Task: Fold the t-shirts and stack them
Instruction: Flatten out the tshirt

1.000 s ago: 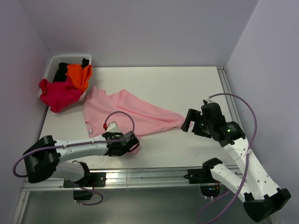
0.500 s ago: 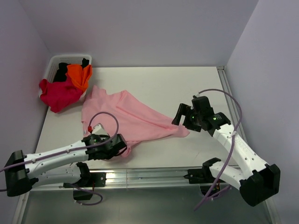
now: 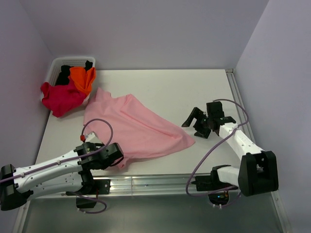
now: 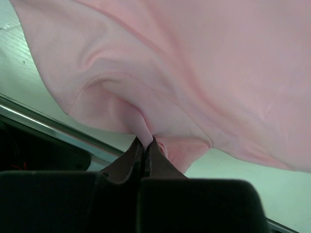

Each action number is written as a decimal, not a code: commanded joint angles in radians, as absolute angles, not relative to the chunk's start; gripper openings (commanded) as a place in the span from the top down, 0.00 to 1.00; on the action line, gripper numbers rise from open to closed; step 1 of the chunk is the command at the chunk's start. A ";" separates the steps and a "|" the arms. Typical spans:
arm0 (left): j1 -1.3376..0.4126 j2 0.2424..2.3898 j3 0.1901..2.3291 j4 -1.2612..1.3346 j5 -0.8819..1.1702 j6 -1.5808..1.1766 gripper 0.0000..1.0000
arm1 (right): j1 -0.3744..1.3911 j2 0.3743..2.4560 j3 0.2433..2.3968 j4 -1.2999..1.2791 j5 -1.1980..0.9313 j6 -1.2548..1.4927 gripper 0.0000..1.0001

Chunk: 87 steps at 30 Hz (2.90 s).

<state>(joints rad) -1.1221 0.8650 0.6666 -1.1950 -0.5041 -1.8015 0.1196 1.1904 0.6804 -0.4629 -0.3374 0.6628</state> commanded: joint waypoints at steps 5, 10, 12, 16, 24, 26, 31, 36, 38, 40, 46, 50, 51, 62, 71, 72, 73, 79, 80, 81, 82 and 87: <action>-1.127 0.867 0.710 -1.270 -0.560 -1.822 1.00 | 0.118 1.253 0.704 -0.509 -0.282 0.704 0.05; -1.127 0.871 0.715 -1.272 -0.566 -1.827 1.00 | 0.118 1.140 0.623 -0.595 -0.161 0.729 0.04; -1.126 0.882 0.716 -1.258 -0.569 -1.821 1.00 | 0.118 1.141 0.608 -0.586 -0.152 0.730 0.04; -1.126 0.926 0.745 -1.244 -0.581 -1.806 1.00 | 0.118 1.196 0.574 -0.577 -0.173 0.729 0.07; -1.126 0.962 0.730 -1.215 -0.561 -1.819 1.00 | 0.120 1.253 0.517 -0.486 -0.215 0.730 0.20; -1.126 0.956 0.724 -1.213 -0.555 -1.830 1.00 | 0.120 1.288 0.512 -0.456 -0.221 0.730 0.24; -1.126 0.953 0.716 -1.204 -0.548 -1.830 1.00 | 0.130 1.373 0.525 -0.423 -0.227 0.724 0.37; -1.126 0.977 0.741 -1.210 -0.566 -1.816 1.00 | 0.143 1.401 0.540 -0.411 -0.230 0.716 0.79; -1.126 0.980 0.745 -1.213 -0.574 -1.812 1.00 | 0.143 1.396 0.545 -0.425 -0.227 0.715 0.96; -1.126 0.977 0.749 -1.213 -0.578 -1.807 1.00 | 0.143 1.381 0.549 -0.436 -0.229 0.707 1.00; -1.109 0.976 0.874 -1.282 -0.638 -1.734 1.00 | 0.140 1.216 0.638 -0.573 -0.213 0.692 1.00; -1.109 1.044 1.079 -1.371 -0.695 -1.588 1.00 | 0.137 1.043 0.803 -0.774 -0.199 0.698 1.00; -1.109 1.072 1.166 -1.371 -0.701 -1.542 1.00 | 0.137 0.987 0.892 -0.811 -0.193 0.703 1.00; -1.106 1.233 1.875 -1.371 -0.609 -1.056 1.00 | 0.140 0.827 1.460 -1.158 0.054 0.706 1.00; -0.938 1.384 2.355 -1.324 -0.499 -0.726 1.00 | 0.140 0.857 1.795 -1.212 0.219 0.810 1.00; -0.910 1.381 2.329 -1.262 -0.488 -0.707 1.00 | 0.140 0.883 1.786 -1.206 0.218 0.813 1.00; -0.881 1.381 2.304 -1.220 -0.441 -0.678 1.00 | 0.140 0.905 1.783 -1.200 0.215 0.815 1.00; -0.612 1.489 2.186 -1.011 -0.269 -0.606 1.00 | 0.134 1.100 1.747 -1.051 0.198 0.792 1.00; -0.544 1.550 2.218 -0.994 -0.226 -0.600 1.00 | 0.133 1.130 1.770 -1.019 0.189 0.790 1.00; -0.511 1.584 2.241 -0.976 -0.213 -0.586 1.00 | 0.124 1.200 1.795 -1.011 0.178 0.781 1.00; -0.485 1.621 2.276 -0.954 -0.204 -0.566 1.00 | 0.111 1.239 1.821 -1.000 0.176 0.778 1.00; -0.276 1.857 2.569 -0.833 0.055 -0.611 1.00 | 0.041 1.578 2.233 -1.011 0.008 0.753 1.00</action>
